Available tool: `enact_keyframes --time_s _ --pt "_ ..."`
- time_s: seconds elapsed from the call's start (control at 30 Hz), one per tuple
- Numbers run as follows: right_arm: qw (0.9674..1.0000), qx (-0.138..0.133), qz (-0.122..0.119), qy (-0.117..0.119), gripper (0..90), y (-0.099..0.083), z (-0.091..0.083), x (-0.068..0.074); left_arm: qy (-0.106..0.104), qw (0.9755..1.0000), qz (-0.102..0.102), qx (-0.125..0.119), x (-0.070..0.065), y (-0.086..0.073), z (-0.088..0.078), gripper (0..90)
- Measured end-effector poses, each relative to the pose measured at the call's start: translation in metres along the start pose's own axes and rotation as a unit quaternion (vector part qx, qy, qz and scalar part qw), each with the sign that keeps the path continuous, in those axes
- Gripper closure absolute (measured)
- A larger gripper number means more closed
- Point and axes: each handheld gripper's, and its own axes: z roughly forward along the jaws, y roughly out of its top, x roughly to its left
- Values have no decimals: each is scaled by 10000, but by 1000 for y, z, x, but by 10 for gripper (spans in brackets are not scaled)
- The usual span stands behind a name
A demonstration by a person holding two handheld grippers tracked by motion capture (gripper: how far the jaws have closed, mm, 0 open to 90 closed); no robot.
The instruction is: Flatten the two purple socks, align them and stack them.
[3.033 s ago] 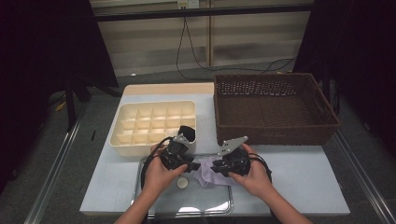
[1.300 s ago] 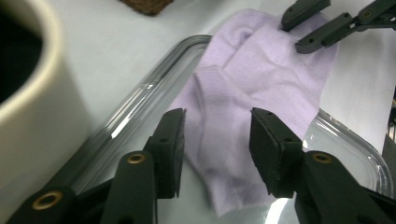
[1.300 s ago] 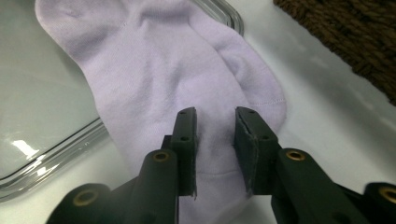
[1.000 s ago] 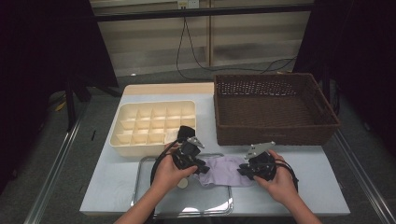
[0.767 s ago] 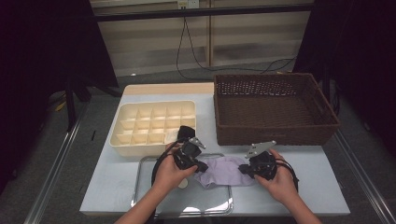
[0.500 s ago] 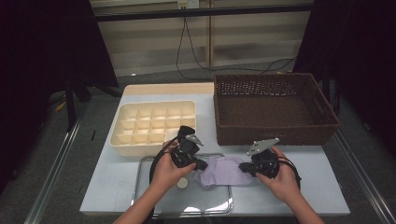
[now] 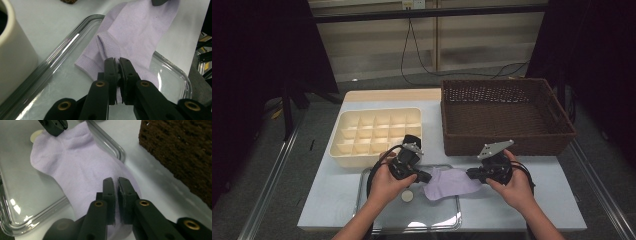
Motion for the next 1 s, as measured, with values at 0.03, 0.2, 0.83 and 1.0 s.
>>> enact_keyframes --time_s 0.03,0.2,0.83,1.0 --pt "10000 -21 -24 1 850 2 0 -1 49 10000 -69 -6 -1 -1 -1 855" --pt "9999 -93 -77 -53 868 6 4 -1 30 9999 -124 40 3 -7 1 855" --pt "9994 304 -168 -15 719 -4 31 5 63 9997 -163 149 4 -12 6 850" --pt "9988 334 -312 -155 862 -6 35 6 49 9998 -166 134 3 -12 7 850"
